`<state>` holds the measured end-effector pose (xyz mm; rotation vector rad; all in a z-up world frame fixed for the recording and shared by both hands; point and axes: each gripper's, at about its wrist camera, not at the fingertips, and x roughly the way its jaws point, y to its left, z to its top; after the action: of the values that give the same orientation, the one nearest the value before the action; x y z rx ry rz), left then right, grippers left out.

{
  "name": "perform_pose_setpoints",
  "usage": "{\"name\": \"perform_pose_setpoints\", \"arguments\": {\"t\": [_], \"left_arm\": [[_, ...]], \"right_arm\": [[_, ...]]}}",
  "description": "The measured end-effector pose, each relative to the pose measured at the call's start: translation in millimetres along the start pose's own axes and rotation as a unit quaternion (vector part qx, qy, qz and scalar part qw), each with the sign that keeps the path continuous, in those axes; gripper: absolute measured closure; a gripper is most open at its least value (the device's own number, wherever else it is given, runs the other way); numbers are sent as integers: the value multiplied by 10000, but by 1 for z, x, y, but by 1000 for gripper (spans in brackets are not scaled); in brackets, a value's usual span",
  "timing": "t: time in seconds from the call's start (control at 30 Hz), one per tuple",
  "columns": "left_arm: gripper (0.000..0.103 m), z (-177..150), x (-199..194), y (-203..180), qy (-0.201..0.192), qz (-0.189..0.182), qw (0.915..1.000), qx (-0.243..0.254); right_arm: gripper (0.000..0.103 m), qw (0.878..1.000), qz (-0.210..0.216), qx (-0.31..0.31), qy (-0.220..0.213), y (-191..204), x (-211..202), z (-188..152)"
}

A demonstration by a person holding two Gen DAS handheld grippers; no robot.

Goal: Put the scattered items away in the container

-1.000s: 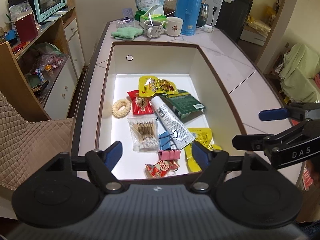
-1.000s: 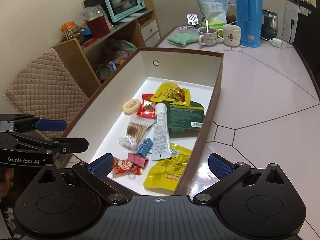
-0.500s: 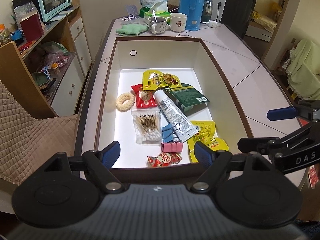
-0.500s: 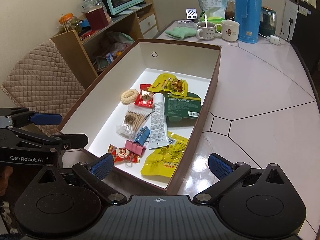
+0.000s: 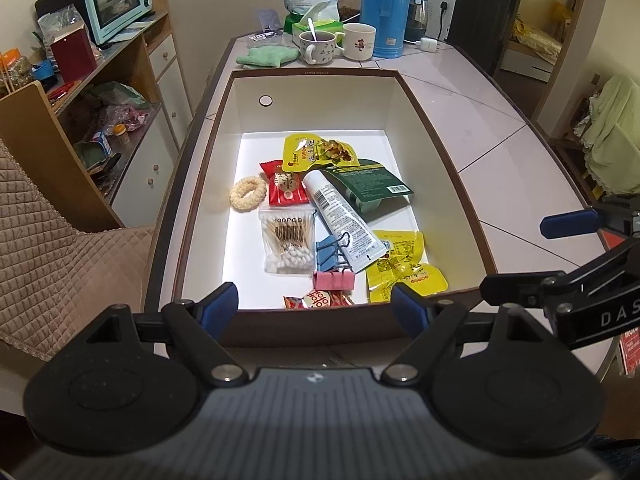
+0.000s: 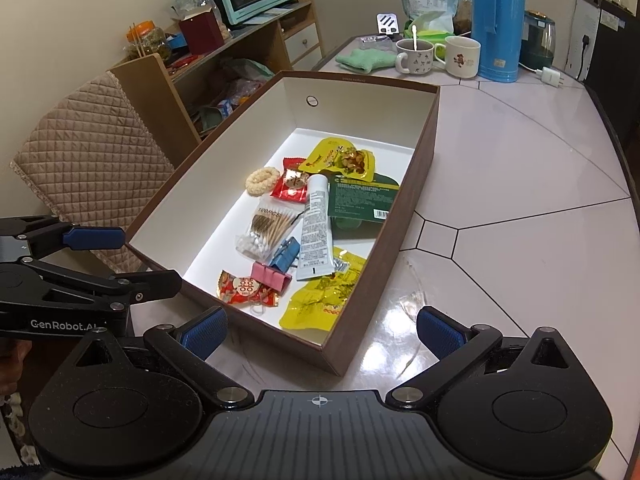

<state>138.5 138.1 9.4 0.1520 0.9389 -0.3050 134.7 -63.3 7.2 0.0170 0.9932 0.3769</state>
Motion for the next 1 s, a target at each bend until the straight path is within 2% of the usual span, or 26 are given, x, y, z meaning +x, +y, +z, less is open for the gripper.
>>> {"name": "perform_pose_setpoints", "arguments": {"t": [0.5, 0.6, 1.0], "left_arm": [[21, -6, -10, -23, 7, 459, 9988, -144], [13, -9, -11, -27, 14, 555, 9983, -170], [12, -17, -17, -45, -16, 636, 9972, -402]], "right_arm": [[0, 9995, 243, -181, 73, -12, -11, -5], [0, 9994, 259, -219, 89, -15, -12, -6], [0, 9988, 270, -357, 181, -27, -15, -10]]}}
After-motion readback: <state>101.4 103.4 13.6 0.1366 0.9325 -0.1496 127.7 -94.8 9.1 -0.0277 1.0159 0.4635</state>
